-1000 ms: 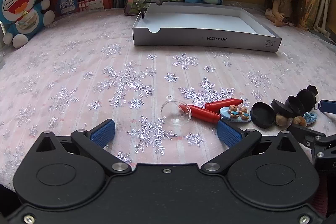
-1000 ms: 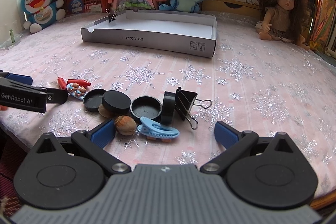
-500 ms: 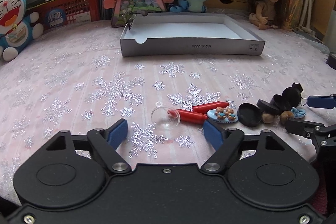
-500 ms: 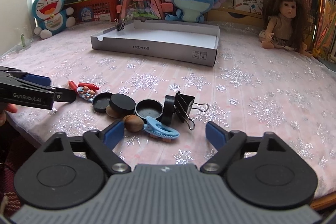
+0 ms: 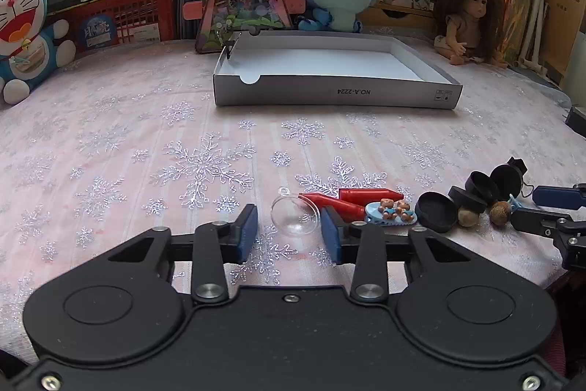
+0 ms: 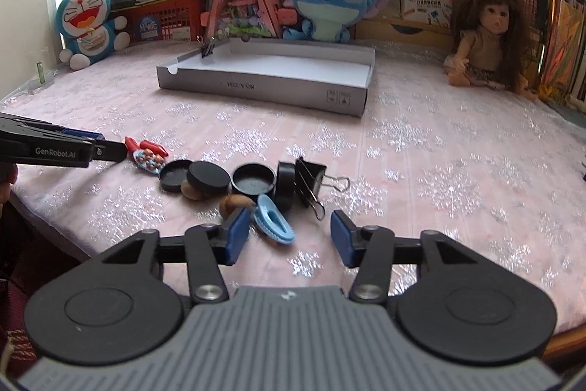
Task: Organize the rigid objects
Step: 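Grasp the clear plastic ball with the left tool while the right tool grasps the blue hair clip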
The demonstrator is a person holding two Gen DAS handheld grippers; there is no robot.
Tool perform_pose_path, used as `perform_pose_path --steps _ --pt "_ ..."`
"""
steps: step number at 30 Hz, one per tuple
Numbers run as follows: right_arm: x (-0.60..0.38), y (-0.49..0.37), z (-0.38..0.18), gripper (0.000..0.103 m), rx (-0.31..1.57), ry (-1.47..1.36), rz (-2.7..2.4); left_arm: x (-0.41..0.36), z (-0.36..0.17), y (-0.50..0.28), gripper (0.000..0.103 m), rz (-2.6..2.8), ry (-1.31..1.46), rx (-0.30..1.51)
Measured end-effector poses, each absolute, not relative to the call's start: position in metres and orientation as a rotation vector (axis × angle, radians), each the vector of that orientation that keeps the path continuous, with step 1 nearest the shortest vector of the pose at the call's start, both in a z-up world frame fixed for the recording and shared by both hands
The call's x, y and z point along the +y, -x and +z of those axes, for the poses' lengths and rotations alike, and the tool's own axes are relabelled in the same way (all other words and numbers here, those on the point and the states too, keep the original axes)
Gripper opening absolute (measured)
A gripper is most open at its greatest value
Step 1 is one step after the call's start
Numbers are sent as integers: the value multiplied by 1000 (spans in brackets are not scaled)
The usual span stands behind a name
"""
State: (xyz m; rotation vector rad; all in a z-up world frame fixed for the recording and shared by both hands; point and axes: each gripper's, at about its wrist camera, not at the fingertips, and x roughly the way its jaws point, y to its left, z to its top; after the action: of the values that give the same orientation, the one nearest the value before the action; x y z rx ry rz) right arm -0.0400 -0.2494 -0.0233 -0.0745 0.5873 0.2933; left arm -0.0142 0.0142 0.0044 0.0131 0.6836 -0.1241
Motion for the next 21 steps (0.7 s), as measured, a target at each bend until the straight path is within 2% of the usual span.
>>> perform_pose_path --steps 2,6,8,21 --pt "-251 39 -26 46 597 61 289 14 4 14 26 -123 -13 683" --pt "-249 38 -25 31 595 64 292 13 3 14 26 -123 -13 681" --pt "-247 36 -25 28 596 63 300 13 4 14 26 -121 -12 681" --pt "-246 25 -16 23 587 45 258 16 9 6 26 -102 16 683"
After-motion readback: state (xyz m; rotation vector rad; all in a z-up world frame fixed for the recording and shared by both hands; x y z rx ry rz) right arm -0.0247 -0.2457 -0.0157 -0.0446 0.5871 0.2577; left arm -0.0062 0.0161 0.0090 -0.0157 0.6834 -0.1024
